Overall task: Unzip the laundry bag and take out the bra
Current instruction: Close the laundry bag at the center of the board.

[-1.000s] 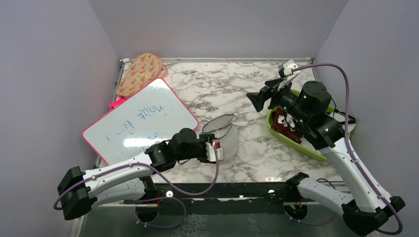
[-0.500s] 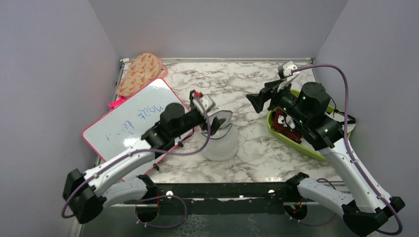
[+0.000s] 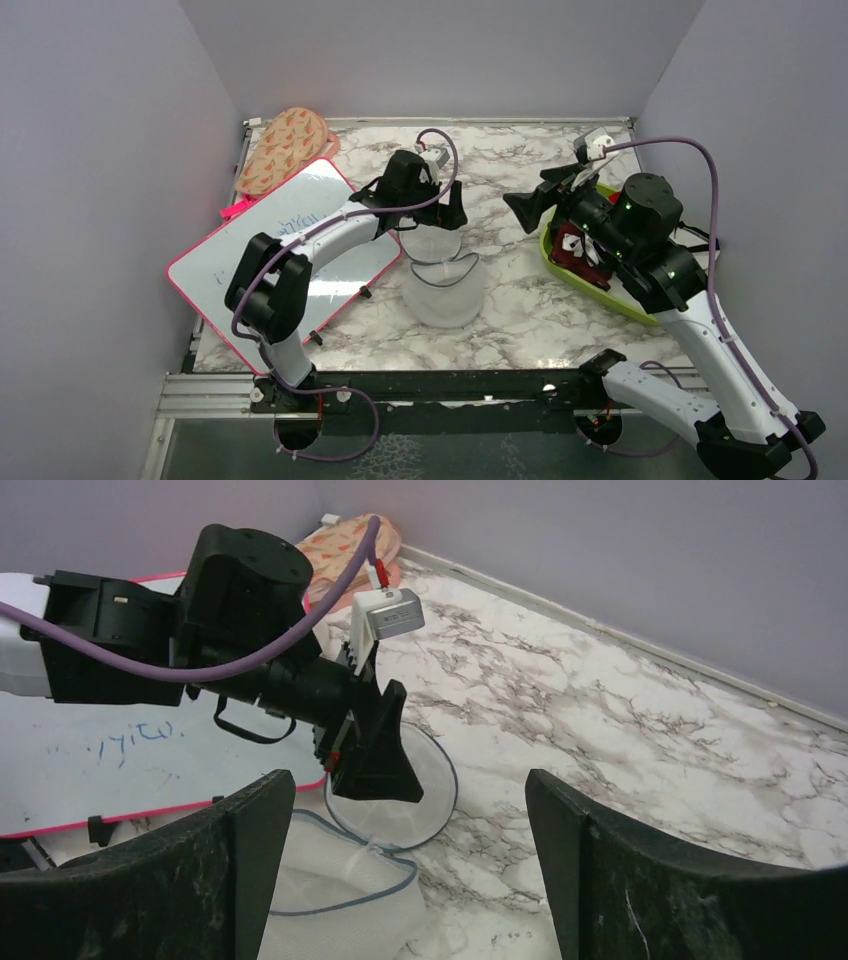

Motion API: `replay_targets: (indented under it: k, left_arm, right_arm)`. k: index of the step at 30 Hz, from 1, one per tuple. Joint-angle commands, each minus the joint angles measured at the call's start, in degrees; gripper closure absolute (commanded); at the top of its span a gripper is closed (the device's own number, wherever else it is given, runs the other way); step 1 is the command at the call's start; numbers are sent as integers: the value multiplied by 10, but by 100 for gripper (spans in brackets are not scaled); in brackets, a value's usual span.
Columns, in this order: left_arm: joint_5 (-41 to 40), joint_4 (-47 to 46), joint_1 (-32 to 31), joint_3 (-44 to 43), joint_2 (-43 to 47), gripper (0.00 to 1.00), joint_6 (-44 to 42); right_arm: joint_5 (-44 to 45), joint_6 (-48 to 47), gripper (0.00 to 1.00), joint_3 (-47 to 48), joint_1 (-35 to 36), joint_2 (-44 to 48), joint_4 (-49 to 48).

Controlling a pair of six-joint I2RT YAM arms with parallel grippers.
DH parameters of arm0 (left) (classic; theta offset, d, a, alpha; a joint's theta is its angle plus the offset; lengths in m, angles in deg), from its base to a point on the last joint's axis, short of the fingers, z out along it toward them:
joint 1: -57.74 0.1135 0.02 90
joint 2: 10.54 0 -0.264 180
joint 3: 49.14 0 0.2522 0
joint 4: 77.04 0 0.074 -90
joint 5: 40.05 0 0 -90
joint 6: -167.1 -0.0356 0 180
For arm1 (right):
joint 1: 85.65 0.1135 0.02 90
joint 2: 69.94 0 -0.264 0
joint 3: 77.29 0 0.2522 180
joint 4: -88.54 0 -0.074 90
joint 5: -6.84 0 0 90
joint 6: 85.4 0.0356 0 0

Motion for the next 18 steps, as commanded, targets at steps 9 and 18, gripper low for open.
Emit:
replay_targets:
  k: [9,18]
  left_arm:
    - [-75,195,51,-129,-112,1,-119]
    - [-70,192,80,-160,-193,35,-129]
  right_arm:
    - [-21,8,17,-8,2,0,-1]
    - [-27,7,17,-13,2,-8,-2]
